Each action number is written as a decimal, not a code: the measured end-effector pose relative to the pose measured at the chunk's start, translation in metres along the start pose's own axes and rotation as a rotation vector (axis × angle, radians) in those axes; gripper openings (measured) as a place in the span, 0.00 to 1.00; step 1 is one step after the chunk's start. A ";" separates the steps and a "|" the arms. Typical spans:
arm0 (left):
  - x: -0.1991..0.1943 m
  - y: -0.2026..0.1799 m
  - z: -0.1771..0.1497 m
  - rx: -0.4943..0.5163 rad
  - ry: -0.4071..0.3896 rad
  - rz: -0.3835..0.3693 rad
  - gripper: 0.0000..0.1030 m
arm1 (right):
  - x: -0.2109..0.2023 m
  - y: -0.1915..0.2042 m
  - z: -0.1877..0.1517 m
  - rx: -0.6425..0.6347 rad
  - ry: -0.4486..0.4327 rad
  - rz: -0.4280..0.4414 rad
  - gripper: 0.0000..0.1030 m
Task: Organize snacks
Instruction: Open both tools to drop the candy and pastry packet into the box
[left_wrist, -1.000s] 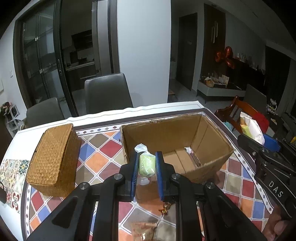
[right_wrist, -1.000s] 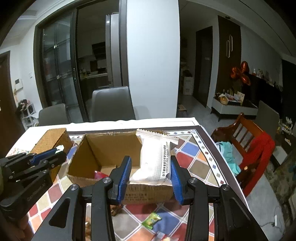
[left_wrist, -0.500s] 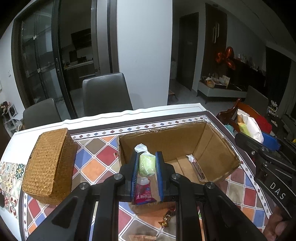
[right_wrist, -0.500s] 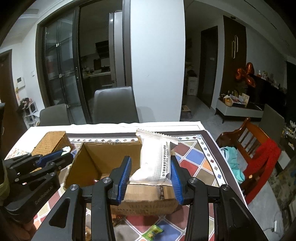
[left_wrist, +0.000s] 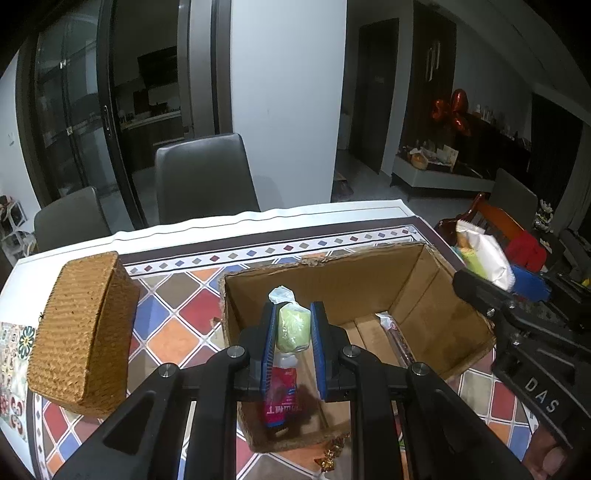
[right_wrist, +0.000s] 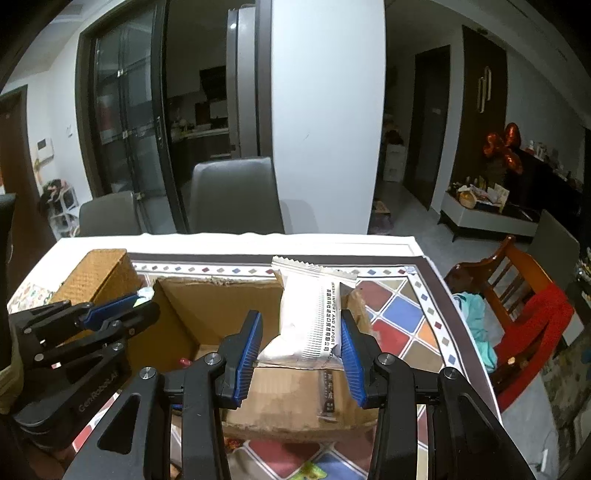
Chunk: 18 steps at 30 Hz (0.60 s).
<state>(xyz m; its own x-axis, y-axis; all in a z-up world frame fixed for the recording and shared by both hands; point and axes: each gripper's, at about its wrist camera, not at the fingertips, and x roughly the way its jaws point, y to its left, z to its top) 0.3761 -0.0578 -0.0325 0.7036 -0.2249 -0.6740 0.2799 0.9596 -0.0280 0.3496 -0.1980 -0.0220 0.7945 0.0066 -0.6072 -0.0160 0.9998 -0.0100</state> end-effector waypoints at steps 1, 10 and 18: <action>0.001 0.000 0.000 0.002 0.003 -0.001 0.19 | 0.003 0.001 0.000 -0.008 0.010 0.003 0.42; -0.005 0.008 -0.002 -0.006 -0.031 0.036 0.58 | 0.005 0.008 0.002 -0.028 0.005 -0.041 0.64; -0.022 0.014 -0.002 -0.029 -0.053 0.074 0.79 | -0.008 0.004 0.004 -0.011 -0.011 -0.069 0.74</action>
<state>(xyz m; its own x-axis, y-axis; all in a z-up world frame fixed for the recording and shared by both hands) 0.3638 -0.0394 -0.0194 0.7556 -0.1616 -0.6348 0.2076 0.9782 -0.0018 0.3454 -0.1941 -0.0141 0.8005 -0.0620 -0.5961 0.0325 0.9977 -0.0600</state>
